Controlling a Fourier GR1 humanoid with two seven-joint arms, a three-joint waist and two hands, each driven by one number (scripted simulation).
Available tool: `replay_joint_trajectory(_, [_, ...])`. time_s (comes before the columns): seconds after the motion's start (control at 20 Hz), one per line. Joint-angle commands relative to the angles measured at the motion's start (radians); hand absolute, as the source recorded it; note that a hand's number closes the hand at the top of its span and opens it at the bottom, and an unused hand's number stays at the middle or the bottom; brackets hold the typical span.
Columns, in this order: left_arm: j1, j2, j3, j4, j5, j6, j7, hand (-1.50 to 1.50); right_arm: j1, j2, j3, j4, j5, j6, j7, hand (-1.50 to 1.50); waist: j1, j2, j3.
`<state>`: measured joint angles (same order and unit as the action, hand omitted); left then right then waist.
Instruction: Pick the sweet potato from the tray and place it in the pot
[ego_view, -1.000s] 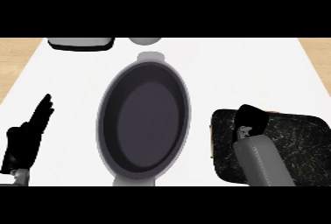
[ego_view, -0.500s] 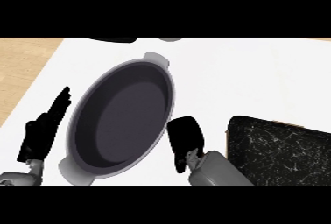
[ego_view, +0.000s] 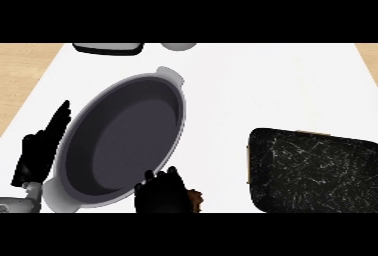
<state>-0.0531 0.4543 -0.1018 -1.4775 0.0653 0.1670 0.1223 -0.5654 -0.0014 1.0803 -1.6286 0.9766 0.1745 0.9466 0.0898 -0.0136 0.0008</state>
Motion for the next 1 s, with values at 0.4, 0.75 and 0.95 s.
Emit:
replay_joint_trajectory(0.4, [0.012,-0.031,0.011,0.026,-0.023,0.037,-0.016,0.0,-0.24,0.001,0.035,-0.174,0.047,-0.247,0.32,1.5,-0.043,0.007,-0.004])
replay_joint_trajectory(0.75, [0.041,-0.022,0.028,0.031,-0.011,0.008,-0.045,0.0,-0.387,0.001,-0.065,-0.09,-0.011,-0.341,0.33,1.5,-0.041,0.011,-0.004])
replay_joint_trajectory(0.95, [0.032,-0.017,0.039,0.003,-0.019,0.016,-0.027,0.0,-0.465,0.001,-0.159,0.02,-0.102,-0.391,0.262,1.5,-0.044,0.014,-0.003])
